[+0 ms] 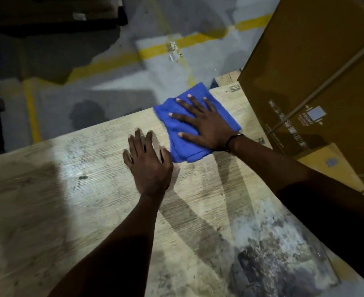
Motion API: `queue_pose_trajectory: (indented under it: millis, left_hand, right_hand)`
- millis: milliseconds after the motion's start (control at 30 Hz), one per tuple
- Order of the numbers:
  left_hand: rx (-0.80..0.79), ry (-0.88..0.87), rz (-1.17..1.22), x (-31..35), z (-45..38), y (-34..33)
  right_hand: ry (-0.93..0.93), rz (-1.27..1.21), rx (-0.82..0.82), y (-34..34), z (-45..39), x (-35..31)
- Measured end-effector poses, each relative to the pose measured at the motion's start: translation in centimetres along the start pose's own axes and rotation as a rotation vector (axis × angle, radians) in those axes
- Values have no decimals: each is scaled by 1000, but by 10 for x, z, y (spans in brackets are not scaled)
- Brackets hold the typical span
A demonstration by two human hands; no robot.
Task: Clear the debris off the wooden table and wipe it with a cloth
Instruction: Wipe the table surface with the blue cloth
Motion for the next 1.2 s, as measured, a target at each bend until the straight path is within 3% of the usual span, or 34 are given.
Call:
queue_pose_trajectory:
  millis: [67,167,233,300,400,467,667,900,1100,1200]
  left_hand:
    - [4,-2,5,0,1,-1]
    - [-2,3,22,1,1,-2]
    - [4,3,14,0,1,-3]
    - [11,3,12,0,1,-4]
    - [10,3,34,0,1,-3]
    - [4,5,51,0,1,-2]
    - [-2,11,48,0,1,-1]
    - [-20,1,42,-2,1,-2]
    - [-6,-18,12,-4,3,-4]
    - [0,-31,11,-4,3,-5]
  right_hand:
    - [-133,-15,42,6,5,23]
    - [-643,-37,118,11,15,50]
    - [-745,-42,119,9,14,40]
    - [-611,-19,114,4,13,10]
    - [-204,6,83,-9,24,-33]
    - [-90,-1,63,-11,29,-33]
    - [-572,-58,116,0,17,-5]
    - [-423,-41,139,-8,111,-101]
    - [-563,-35,104,1,83,-31]
    - [-559,-40,94,-4,87,-29]
Point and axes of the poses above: each hand's wrist, its own z-axis away from the middle knuckle, its own y-axis out of the back of the hand, x = y × z, the point moved 2 cm from there along -z, towards the middle knuckle, and after that the axes turned 1 degree about y, right-handed, at the moved point
